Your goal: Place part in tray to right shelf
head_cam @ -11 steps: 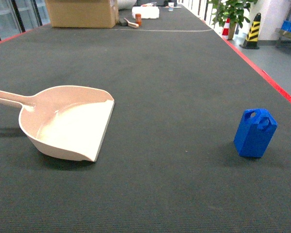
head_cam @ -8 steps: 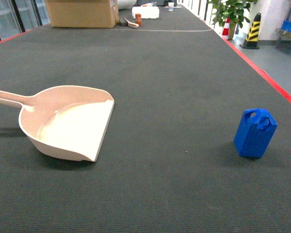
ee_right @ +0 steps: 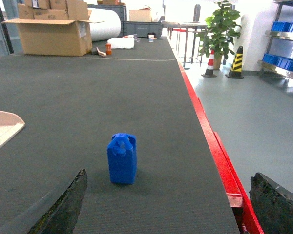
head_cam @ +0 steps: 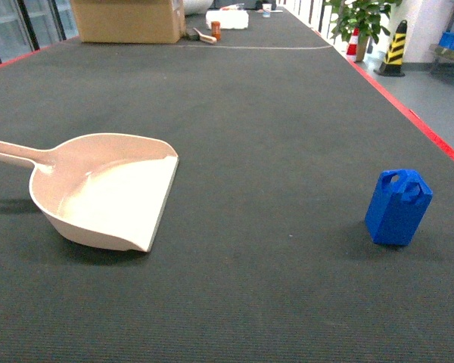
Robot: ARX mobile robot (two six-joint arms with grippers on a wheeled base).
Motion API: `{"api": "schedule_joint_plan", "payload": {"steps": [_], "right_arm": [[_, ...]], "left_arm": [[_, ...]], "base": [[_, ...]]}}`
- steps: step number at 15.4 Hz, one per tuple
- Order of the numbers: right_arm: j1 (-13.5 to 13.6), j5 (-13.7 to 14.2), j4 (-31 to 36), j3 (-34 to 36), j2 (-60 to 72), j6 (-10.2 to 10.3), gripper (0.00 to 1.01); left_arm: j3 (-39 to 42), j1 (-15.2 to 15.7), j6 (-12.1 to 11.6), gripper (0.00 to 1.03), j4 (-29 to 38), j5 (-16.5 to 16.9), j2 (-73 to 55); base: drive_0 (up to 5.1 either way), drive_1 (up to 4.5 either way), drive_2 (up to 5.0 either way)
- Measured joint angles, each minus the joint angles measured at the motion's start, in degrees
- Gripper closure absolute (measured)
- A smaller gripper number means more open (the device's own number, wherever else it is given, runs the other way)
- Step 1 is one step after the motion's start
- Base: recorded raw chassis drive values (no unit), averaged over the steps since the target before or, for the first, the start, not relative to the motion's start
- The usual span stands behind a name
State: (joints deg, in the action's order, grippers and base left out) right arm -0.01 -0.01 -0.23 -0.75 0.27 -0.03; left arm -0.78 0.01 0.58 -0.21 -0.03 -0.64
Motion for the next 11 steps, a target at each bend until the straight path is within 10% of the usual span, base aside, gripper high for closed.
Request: {"api": "schedule_joint_plan", "payload": {"steps": [11], "right_arm": [[0.00, -0.02, 0.00, 0.00, 0.00, 0.00, 0.03]], "left_arm": [[0.00, 0.00, -0.02, 0.05, 0.00, 0.00, 0.00]], "base": [[0.0, 0.00, 0.0]]}}
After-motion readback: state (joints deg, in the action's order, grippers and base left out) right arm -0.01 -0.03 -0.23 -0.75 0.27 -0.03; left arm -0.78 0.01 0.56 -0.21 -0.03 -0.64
